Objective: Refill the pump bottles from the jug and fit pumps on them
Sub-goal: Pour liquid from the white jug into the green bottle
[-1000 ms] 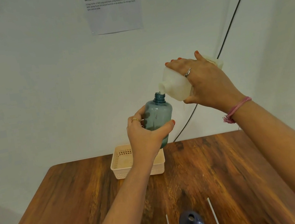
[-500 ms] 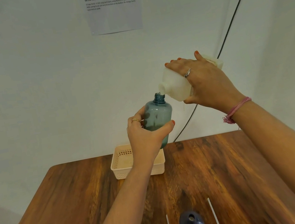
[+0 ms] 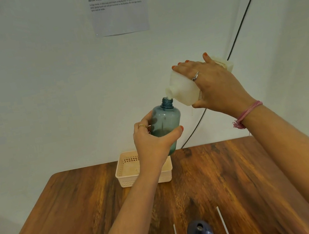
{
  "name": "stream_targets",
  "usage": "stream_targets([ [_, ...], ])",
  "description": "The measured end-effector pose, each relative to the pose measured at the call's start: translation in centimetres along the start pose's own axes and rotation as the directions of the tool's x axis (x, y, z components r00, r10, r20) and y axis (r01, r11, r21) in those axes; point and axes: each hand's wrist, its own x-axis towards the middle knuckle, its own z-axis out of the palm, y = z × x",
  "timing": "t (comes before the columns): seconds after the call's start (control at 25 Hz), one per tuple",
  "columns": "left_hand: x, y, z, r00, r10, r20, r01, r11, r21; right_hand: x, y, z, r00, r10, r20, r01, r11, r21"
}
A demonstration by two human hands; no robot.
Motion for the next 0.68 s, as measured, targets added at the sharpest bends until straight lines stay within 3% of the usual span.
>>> stream_targets([
  [0.68, -0.11, -0.05, 0.11, 1.0, 0.015, 0.0, -0.015, 1.0, 0.014, -0.01, 0.08, 0.17, 1.0, -0.021, -0.012, 0.021, 1.0, -0.007],
])
